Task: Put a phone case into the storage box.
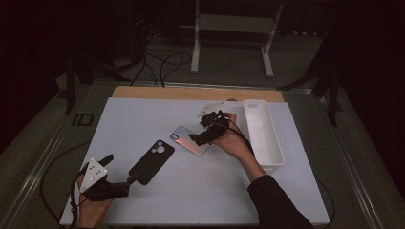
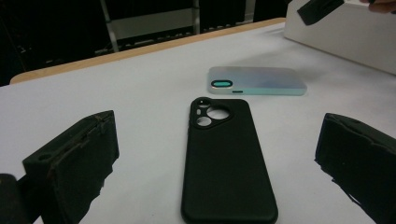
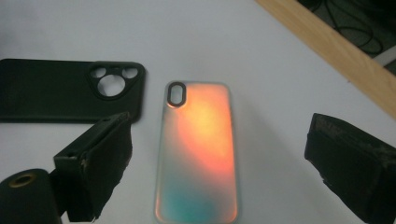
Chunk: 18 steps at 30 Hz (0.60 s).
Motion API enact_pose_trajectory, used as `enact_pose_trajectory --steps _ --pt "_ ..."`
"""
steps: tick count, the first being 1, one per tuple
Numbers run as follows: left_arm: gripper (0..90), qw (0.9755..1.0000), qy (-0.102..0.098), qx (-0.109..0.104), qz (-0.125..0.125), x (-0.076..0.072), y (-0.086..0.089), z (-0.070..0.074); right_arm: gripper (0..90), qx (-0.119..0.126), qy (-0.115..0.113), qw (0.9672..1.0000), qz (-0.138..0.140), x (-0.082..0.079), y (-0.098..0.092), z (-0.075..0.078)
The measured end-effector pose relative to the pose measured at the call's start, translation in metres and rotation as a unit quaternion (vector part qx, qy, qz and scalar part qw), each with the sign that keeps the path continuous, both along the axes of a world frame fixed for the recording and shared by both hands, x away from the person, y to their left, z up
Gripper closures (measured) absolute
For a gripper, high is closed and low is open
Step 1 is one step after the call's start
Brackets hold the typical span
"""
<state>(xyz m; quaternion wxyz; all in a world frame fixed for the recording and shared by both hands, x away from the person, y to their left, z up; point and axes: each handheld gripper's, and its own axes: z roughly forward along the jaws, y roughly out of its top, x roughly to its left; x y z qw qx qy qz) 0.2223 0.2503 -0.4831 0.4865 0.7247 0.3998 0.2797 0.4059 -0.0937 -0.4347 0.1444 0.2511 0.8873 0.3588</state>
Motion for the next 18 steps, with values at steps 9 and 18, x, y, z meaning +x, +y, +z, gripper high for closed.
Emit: enact_pose_trajectory --steps 9,18 --pt "0.3 1.0 0.0 0.001 -0.001 0.0 0.0 0.0 7.3 -0.014 0.026 0.9996 0.003 0.01 0.006 -0.014" --pt "0.3 1.0 0.0 0.0 -0.001 0.0 0.0 0.0 7.3 -0.03 0.047 0.9984 0.002 0.016 0.013 -0.028"
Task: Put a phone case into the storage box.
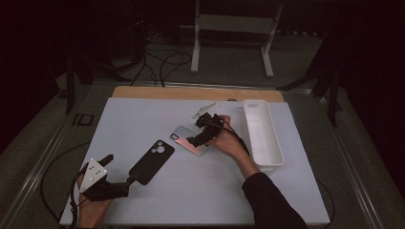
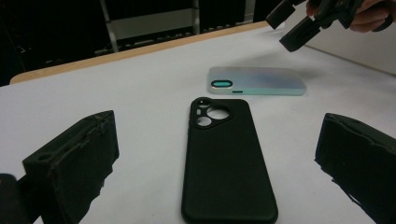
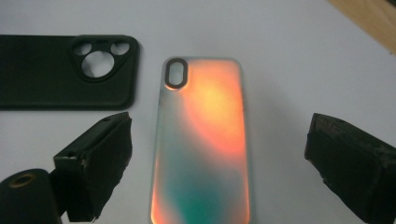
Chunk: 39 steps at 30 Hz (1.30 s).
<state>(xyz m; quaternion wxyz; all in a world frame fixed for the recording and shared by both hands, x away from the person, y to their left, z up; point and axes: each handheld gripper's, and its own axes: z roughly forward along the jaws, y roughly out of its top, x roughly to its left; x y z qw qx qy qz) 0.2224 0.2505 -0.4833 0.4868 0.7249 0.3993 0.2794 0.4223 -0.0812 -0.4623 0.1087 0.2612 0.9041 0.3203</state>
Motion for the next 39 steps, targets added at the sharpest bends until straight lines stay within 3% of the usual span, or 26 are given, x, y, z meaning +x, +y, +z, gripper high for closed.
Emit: enact_pose_trajectory --steps 18,26,39 --pt "0.3 1.0 0.001 0.0 0.0 0.0 0.0 0.0 7.3 -0.026 0.046 0.9986 0.0 0.005 0.008 -0.023" --pt "0.3 1.0 0.001 -0.001 0.001 0.0 0.001 0.0 7.3 -0.047 0.056 0.9973 0.003 0.007 0.011 -0.033" --pt "0.3 1.0 0.002 0.001 0.0 0.0 0.0 -0.001 7.3 -0.06 0.074 0.9954 0.0 0.008 0.011 -0.041"
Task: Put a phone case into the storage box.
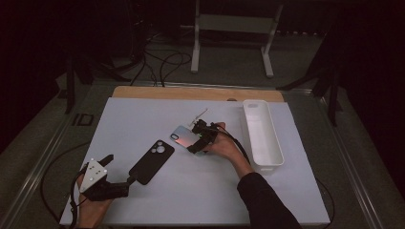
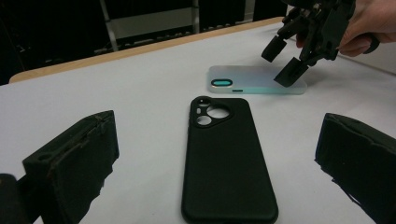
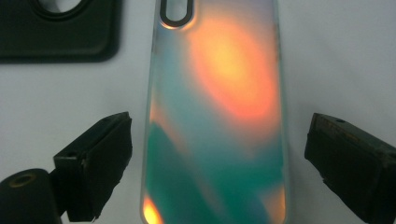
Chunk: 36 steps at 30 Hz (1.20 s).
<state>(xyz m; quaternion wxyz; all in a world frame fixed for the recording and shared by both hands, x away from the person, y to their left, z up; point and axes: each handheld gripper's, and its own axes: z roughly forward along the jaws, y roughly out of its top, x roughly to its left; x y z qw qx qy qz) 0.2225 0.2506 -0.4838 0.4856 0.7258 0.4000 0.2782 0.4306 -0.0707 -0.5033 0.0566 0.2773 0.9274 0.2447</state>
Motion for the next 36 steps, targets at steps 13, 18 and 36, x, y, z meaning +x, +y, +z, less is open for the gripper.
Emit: enact_pose_trajectory --steps 13,18,36 --pt "0.3 1.0 0.0 0.001 0.0 0.0 0.0 0.0 7.3 -0.016 0.0 0.9999 0.005 0.0 0.003 -0.006" --pt "0.3 1.0 0.0 0.0 0.0 0.0 0.001 0.0 7.4 -0.026 0.005 0.9997 0.0 0.0 0.002 -0.01" --pt "0.3 1.0 0.001 0.002 0.002 0.0 0.0 0.0 16.4 -0.038 0.007 0.9992 -0.007 -0.002 0.004 -0.009"
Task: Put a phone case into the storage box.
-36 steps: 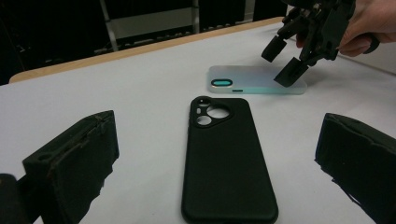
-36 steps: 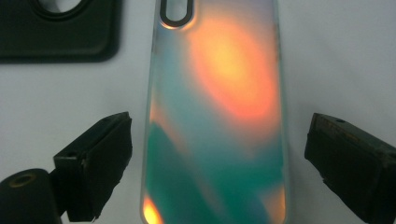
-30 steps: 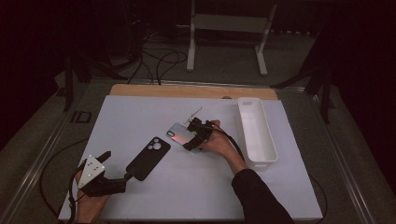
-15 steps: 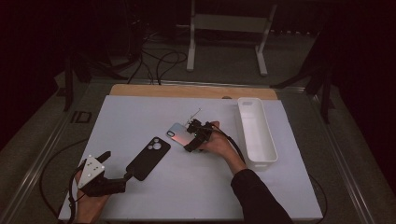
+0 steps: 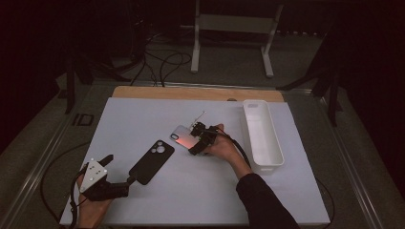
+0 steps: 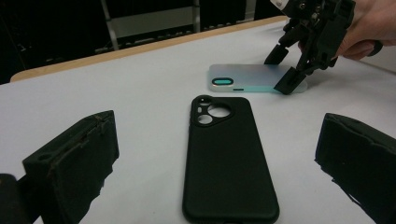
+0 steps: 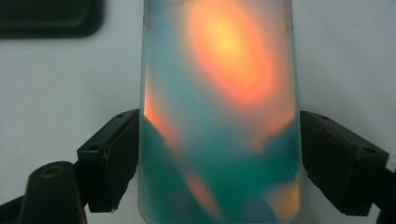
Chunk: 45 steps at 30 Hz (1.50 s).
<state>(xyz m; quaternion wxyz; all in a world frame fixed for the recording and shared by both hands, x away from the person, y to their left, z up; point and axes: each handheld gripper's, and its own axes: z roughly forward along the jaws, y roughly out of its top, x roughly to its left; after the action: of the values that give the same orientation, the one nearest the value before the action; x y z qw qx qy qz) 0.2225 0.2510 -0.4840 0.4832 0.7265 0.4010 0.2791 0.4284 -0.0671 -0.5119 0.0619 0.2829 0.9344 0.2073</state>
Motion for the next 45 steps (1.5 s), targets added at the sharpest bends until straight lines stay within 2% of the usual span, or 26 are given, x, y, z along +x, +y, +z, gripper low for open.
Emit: enact_pose_trajectory --steps 7,12,19,24,30,36,37,38,39,41,45 --pt "0.3 1.0 0.002 0.001 0.001 0.0 0.0 0.0 16.9 0.004 -0.006 1.0 -0.007 -0.003 -0.001 0.0" --pt "0.3 1.0 0.003 0.003 0.001 0.0 0.0 -0.001 16.9 0.008 -0.019 0.9997 -0.014 -0.005 -0.003 0.001" --pt "0.3 1.0 0.005 0.004 0.003 0.001 -0.001 -0.001 16.8 0.055 -0.023 0.9977 -0.032 -0.007 -0.01 0.01" --pt "0.3 1.0 0.006 0.005 0.003 0.001 -0.002 -0.001 16.8 0.08 -0.046 0.9952 -0.033 -0.012 -0.011 0.018" --pt "0.3 1.0 0.007 0.006 0.002 0.001 -0.003 -0.001 16.8 0.116 -0.07 0.9902 -0.033 -0.018 -0.012 0.031" --pt "0.3 0.9999 0.01 0.005 0.0 0.002 -0.007 -0.001 16.8 0.161 -0.085 0.9827 -0.037 -0.024 -0.011 0.042" --pt "0.3 0.9999 0.01 0.005 0.0 0.002 -0.007 -0.001 16.8 0.161 -0.085 0.9827 -0.037 -0.024 -0.011 0.042" --pt "0.3 0.9999 0.011 0.005 -0.001 0.002 -0.008 -0.001 16.8 0.168 -0.087 0.9812 -0.038 -0.026 -0.011 0.044" --pt "0.3 0.9999 0.012 0.003 -0.002 0.002 -0.009 -0.001 16.8 0.182 -0.092 0.9783 -0.037 -0.029 -0.01 0.047" --pt "0.3 0.9999 0.013 -0.003 -0.003 0.002 -0.01 0.0 16.8 0.194 -0.1 0.9753 -0.034 -0.033 -0.009 0.051" --pt "0.3 0.9994 0.016 -0.029 -0.003 0.003 -0.011 0.003 16.7 0.22 -0.115 0.9684 -0.027 -0.042 -0.009 0.057"
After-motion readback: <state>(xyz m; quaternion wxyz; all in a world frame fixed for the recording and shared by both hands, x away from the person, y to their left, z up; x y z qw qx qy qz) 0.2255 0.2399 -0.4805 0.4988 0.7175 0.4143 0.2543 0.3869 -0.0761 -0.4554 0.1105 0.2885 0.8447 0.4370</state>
